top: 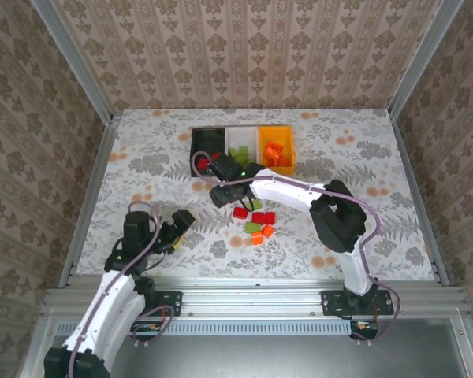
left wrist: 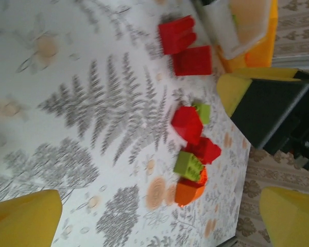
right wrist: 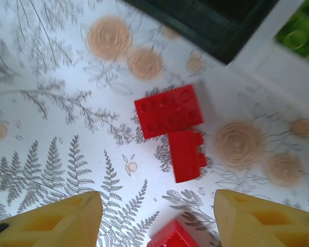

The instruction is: Sort the legos into containers by color

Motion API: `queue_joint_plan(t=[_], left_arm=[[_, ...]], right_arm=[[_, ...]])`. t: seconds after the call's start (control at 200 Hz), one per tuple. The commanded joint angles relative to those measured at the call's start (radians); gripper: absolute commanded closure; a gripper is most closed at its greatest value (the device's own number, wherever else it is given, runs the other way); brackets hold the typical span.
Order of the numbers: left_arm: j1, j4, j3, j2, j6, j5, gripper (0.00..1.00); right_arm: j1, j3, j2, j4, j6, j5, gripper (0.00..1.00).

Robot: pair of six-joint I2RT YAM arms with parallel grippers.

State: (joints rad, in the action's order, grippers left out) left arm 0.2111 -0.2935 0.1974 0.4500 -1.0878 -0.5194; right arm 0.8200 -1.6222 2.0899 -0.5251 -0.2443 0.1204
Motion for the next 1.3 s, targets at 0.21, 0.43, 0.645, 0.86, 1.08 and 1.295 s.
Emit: queue_joint_plan(t=[0.21, 0.43, 0.645, 0.86, 1.08, 1.295], left_arm=[[-0.014, -0.143, -0.045, -0.213, -0.097, 0.023, 0.0], [-0.018, -0.119, -0.038, -0.185, -0.09, 0.022, 0.0], [-0.021, -0.079, -0.033, -0.133, -0.078, 0.016, 0.0], [-0.022, -0.077, -0.022, -0.128, -0.071, 0.012, 0.0], [-0.045, -0.025, 0.019, -0.055, -0.049, 0.017, 0.0], [-0.076, 0.044, 0.13, 0.177, 0.025, -0.022, 0.0]], right_arm=[[-0.014, -0.118, 0.149, -0.006, 0.028, 0.091, 0.42], [-0.018, -0.12, 0.16, -0.005, 0.034, 0.119, 0.58], [-0.015, -0.083, 0.151, 0.013, 0.019, 0.091, 0.64], [-0.01, 0.009, 0.028, 0.057, -0.015, 0.089, 0.65], [-0.013, -0.029, -0.082, 0.043, -0.009, 0.105, 0.64], [-0.046, -0.36, 0.133, -0.062, 0.021, 0.117, 0.63]])
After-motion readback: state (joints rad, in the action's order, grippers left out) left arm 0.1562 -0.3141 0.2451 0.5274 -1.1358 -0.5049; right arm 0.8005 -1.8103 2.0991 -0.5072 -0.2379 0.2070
